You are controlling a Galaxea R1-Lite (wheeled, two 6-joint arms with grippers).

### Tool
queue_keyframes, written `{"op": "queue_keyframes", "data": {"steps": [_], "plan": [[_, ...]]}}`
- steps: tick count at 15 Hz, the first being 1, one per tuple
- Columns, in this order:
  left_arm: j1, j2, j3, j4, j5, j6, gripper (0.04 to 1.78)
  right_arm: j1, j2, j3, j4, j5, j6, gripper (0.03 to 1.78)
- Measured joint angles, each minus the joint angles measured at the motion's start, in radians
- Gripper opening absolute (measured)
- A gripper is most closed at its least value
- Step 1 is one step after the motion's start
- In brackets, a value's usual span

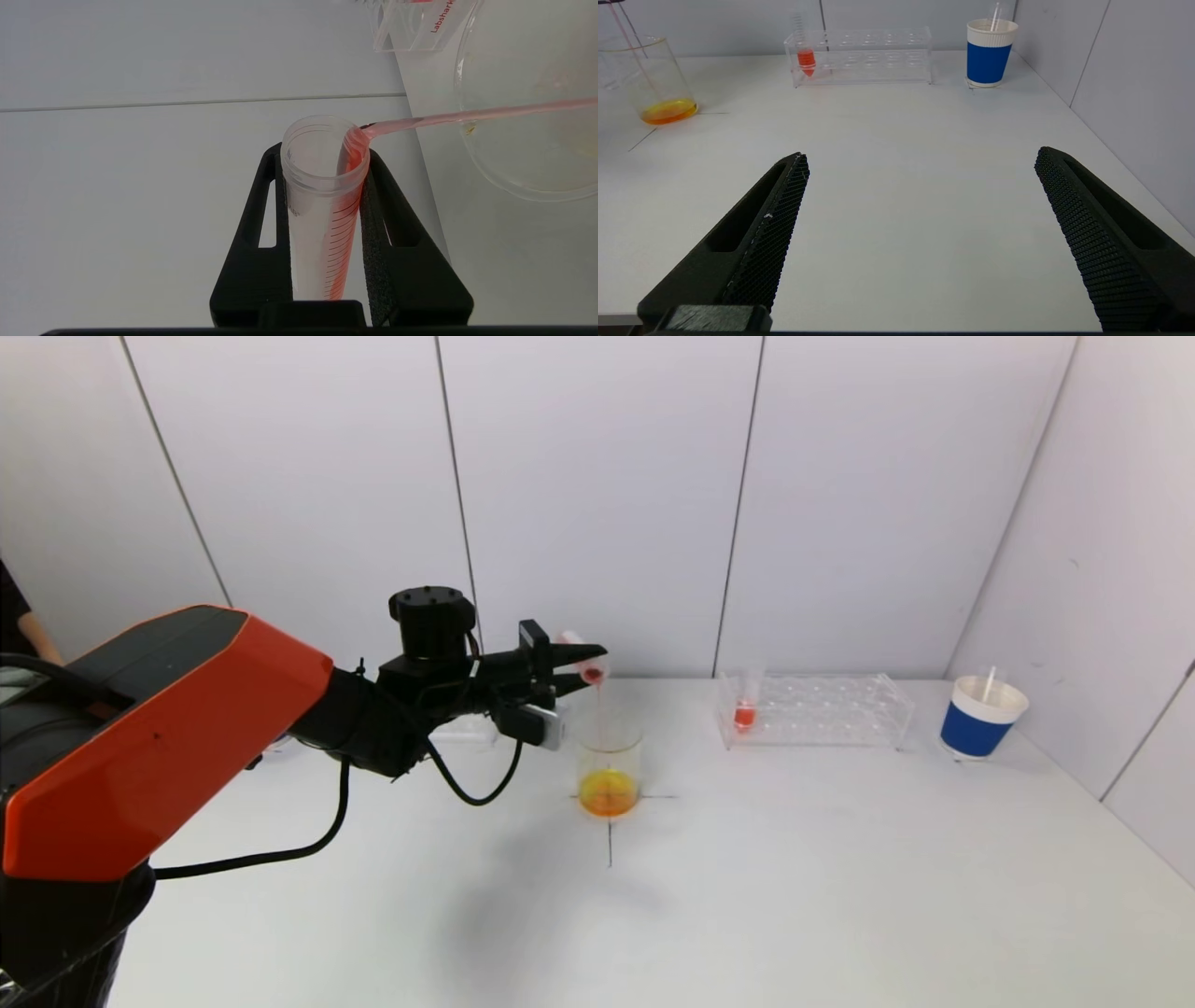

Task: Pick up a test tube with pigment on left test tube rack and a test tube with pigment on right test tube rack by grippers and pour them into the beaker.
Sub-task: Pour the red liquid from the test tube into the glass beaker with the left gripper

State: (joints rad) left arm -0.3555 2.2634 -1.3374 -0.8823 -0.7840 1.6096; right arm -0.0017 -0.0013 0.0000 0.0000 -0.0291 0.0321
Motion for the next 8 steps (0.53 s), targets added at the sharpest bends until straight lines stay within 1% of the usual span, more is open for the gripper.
{"op": "queue_keyframes", "data": {"steps": [8], "plan": [[0.000,-0.023,-0.003,0.044,0.001,0.079,0.44,0.000,0.000,0.000,0.000,0.000,0.000,1.76]]}}
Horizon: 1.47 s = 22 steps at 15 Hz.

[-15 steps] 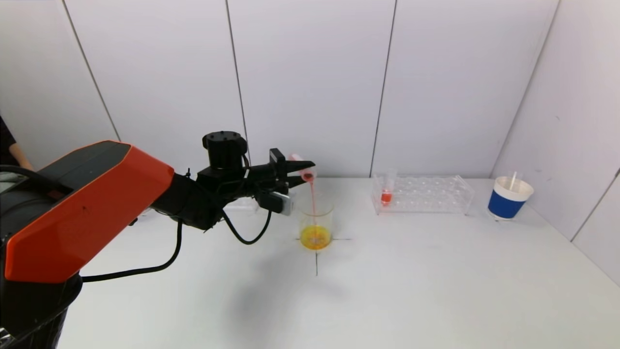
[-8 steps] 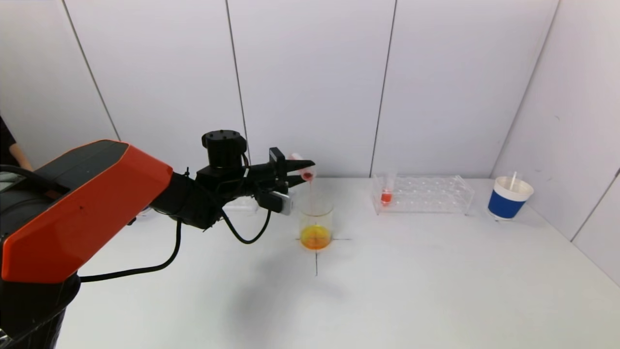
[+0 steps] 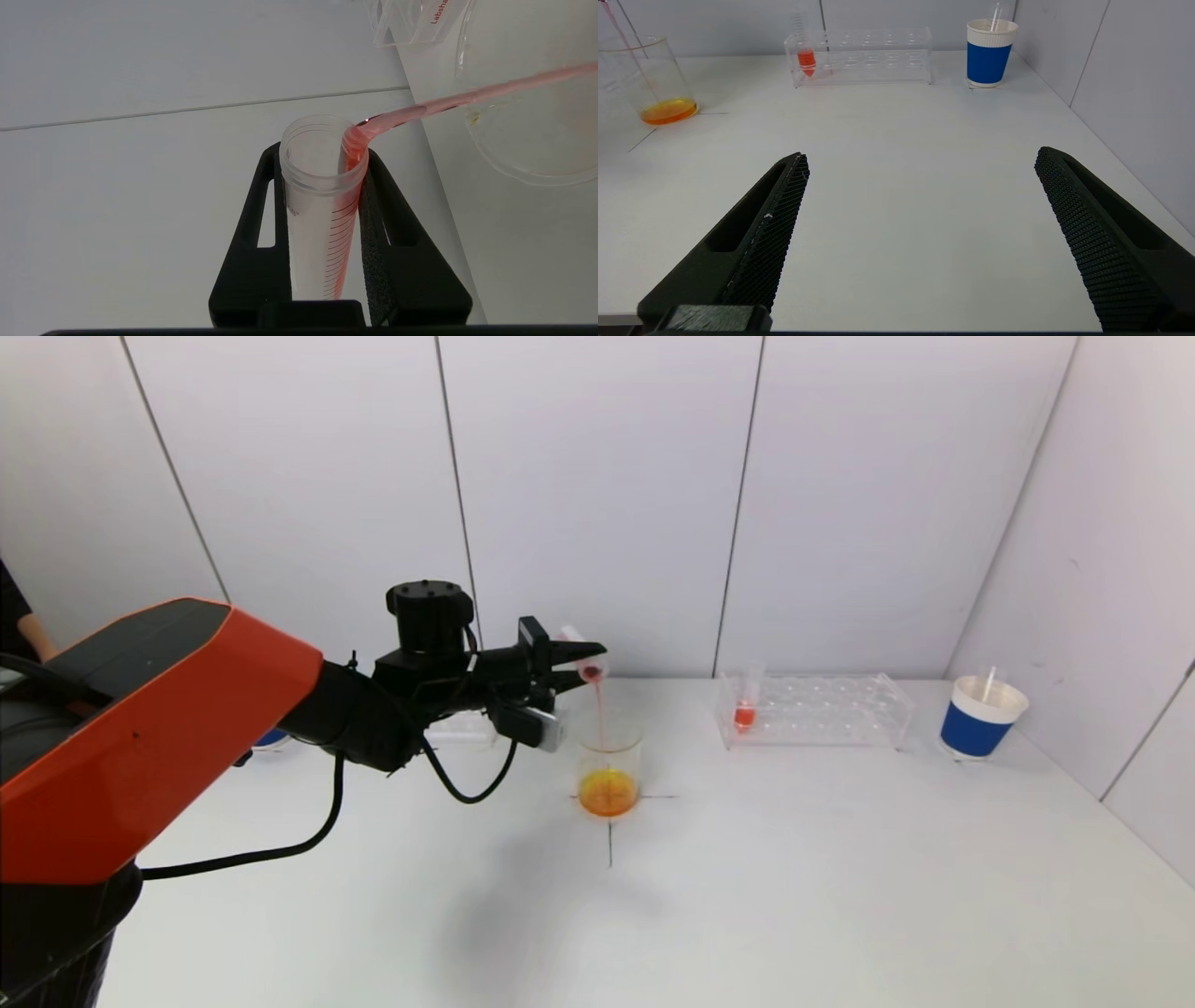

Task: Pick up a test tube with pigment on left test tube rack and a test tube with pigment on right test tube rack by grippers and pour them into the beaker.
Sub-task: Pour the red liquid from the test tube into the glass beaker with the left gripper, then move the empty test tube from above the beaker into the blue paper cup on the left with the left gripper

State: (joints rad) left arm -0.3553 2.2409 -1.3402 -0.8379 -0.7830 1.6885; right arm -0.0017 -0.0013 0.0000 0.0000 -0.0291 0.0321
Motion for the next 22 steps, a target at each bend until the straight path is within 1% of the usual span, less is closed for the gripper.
{"op": "queue_keyframes", "data": {"steps": [10,14,22], "plan": [[-0.007,-0.004,-0.017,0.042,0.004,0.092,0.44,0.000,0.000,0.000,0.000,0.000,0.000,1.76],[-0.007,-0.005,-0.024,0.097,0.004,0.170,0.44,0.000,0.000,0.000,0.000,0.000,0.000,1.76],[-0.007,-0.002,-0.048,0.117,0.005,0.212,0.44,0.000,0.000,0.000,0.000,0.000,0.000,1.76]]}}
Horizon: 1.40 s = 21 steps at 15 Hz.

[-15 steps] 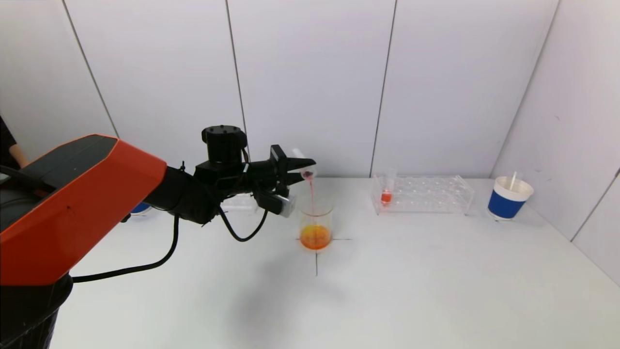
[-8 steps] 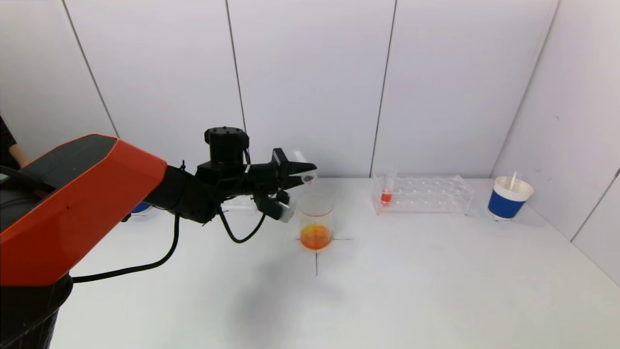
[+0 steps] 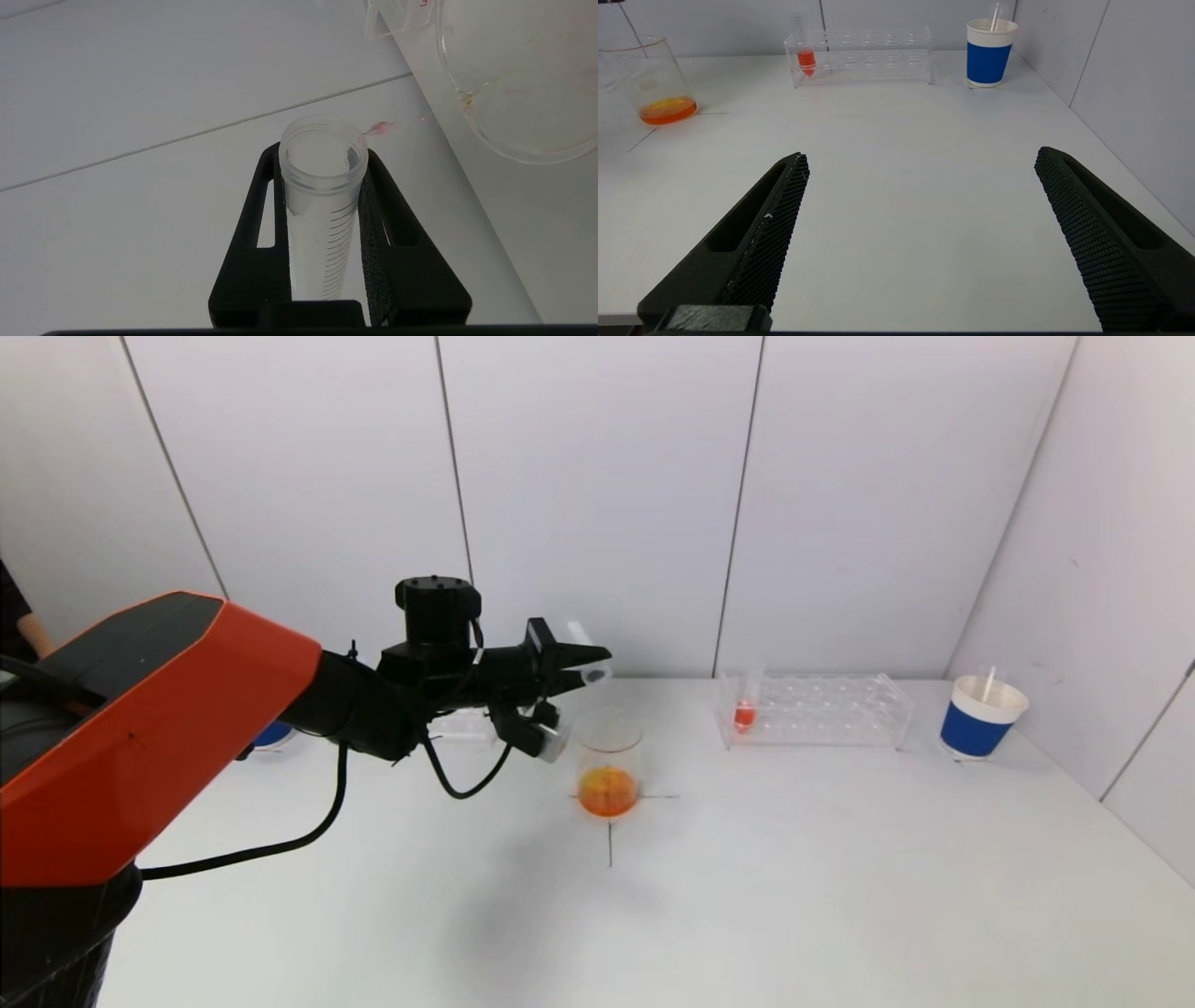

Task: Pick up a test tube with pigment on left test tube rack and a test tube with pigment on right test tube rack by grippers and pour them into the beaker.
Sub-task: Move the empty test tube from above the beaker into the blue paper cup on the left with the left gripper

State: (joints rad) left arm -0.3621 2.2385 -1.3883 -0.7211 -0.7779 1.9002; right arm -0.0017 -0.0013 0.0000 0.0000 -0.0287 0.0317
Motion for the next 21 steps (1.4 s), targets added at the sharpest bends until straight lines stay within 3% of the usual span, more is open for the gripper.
{"op": "queue_keyframes", "data": {"steps": [11,18,21], "plan": [[0.000,-0.009,0.000,0.001,0.014,-0.014,0.44,0.000,0.000,0.000,0.000,0.000,0.000,1.76],[-0.010,-0.048,0.008,-0.012,0.056,-0.277,0.44,0.000,0.000,0.000,0.000,0.000,0.000,1.76],[-0.011,-0.064,0.011,-0.014,0.085,-0.324,0.44,0.000,0.000,0.000,0.000,0.000,0.000,1.76]]}}
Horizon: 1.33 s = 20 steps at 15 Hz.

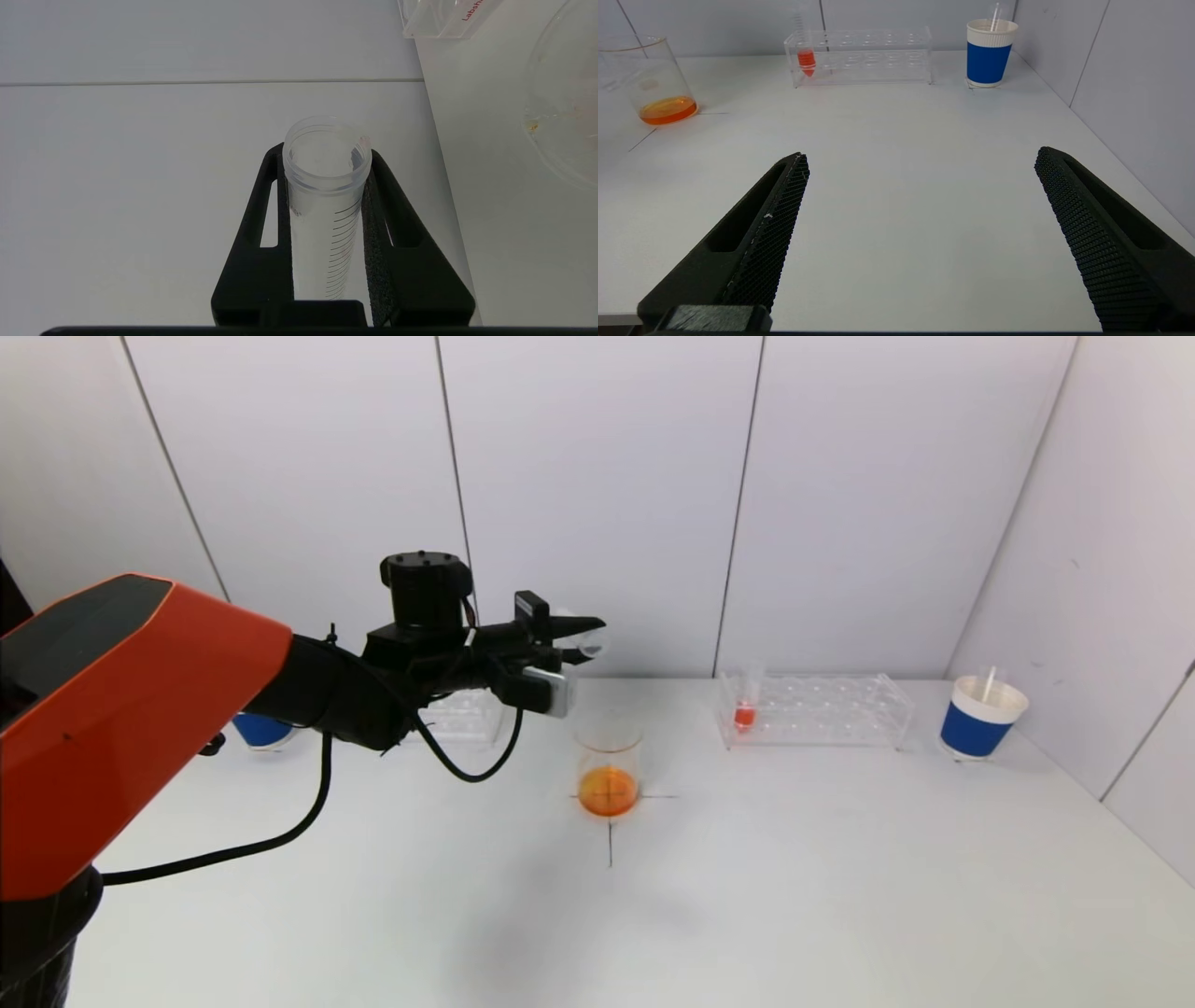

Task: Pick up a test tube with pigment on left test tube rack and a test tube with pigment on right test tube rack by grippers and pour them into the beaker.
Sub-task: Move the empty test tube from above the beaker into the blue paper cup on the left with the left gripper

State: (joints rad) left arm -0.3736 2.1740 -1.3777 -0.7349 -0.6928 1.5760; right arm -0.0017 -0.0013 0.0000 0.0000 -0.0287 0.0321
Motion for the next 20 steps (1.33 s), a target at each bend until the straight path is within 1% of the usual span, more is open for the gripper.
{"op": "queue_keyframes", "data": {"steps": [3,8,11,14,16,20], "plan": [[-0.001,-0.017,-0.002,-0.017,0.046,-0.082,0.44,0.000,0.000,0.000,0.000,0.000,0.000,1.76],[-0.001,-0.046,-0.002,-0.168,0.214,-0.351,0.44,0.000,0.000,0.000,0.000,0.000,0.000,1.76],[-0.001,-0.057,0.000,-0.246,0.365,-0.523,0.44,0.000,0.000,0.000,0.000,0.000,0.000,1.76],[0.001,-0.063,0.003,-0.313,0.506,-0.631,0.44,0.000,0.000,0.000,0.000,0.000,0.000,1.76],[0.002,-0.074,0.005,-0.313,0.612,-0.684,0.44,0.000,0.000,0.000,0.000,0.000,0.000,1.76],[0.009,-0.114,0.004,-0.297,0.864,-0.810,0.44,0.000,0.000,0.000,0.000,0.000,0.000,1.76]]}}
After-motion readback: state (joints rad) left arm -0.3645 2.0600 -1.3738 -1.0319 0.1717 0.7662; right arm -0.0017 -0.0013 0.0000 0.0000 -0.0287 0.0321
